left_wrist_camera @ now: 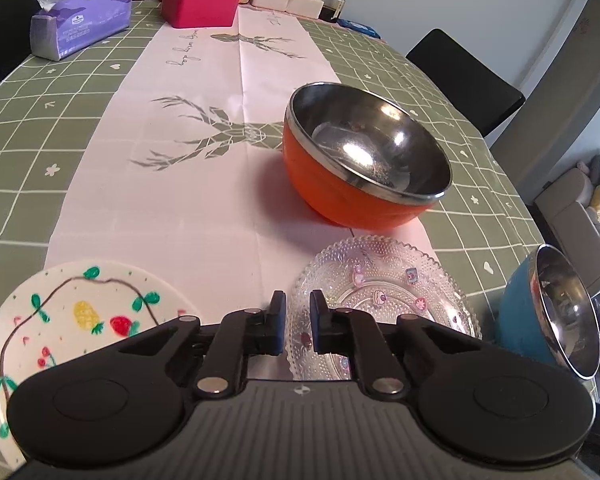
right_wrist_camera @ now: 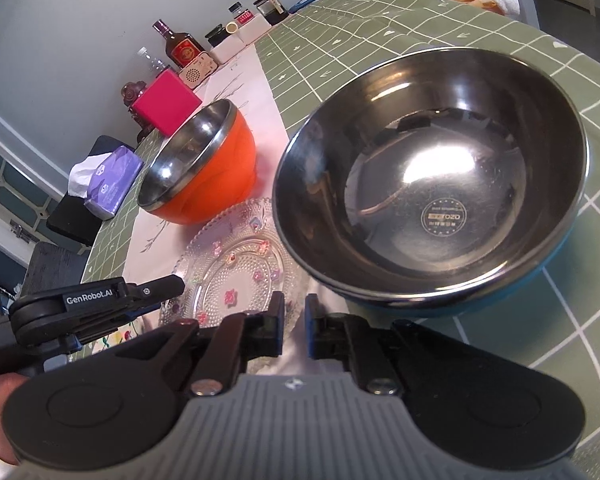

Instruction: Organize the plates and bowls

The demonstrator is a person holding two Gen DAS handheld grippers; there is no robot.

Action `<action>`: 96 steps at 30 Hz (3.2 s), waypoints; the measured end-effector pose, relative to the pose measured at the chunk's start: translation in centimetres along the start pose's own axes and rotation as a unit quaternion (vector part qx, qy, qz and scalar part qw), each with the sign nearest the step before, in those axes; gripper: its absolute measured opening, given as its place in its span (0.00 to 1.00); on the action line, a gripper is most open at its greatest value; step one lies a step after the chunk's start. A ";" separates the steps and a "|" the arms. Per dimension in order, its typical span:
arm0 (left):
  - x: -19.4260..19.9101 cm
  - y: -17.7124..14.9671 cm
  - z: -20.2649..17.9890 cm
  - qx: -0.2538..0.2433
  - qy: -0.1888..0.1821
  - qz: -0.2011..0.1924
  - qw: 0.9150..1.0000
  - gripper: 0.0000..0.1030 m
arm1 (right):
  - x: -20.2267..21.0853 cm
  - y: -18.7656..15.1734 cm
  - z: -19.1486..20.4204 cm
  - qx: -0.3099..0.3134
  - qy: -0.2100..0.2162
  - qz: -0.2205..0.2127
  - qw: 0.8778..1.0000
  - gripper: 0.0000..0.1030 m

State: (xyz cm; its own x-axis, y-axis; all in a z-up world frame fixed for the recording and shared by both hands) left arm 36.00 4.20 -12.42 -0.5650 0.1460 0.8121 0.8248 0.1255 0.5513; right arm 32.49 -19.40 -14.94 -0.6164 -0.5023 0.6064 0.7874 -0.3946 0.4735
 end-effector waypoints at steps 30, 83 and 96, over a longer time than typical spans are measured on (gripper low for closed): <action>2.9 -2.9 -0.3 -0.014 0.009 -0.004 1.000 0.17 | 1.8 -0.8 -0.4 0.001 0.026 0.012 1.000 0.07; 12.0 -19.7 -13.7 0.019 -0.076 -0.002 0.997 0.14 | 22.1 -7.0 -9.8 0.027 -0.050 -0.023 0.998 0.07; 12.2 -20.1 -15.3 -0.044 -0.034 -0.016 0.998 0.11 | 21.5 -7.3 -10.0 0.039 -0.079 -0.010 0.996 0.08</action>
State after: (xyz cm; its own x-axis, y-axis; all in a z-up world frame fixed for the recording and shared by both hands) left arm 12.90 -11.60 -10.68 -0.5889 0.2105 0.7803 0.8032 0.0457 0.5939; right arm 13.50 -34.99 -11.76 -0.6290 -0.3657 0.6860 0.7764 -0.3396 0.5309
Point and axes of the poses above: each gripper's, at about its wrist camera, not at the fingertips, and x roughly against the way its jaws point, z to its left, y to its top, the point moved 2 cm from there along -x, roughly the way its jaws point, and after that the axes turned 7 degrees about y, right-handed, at the moved point
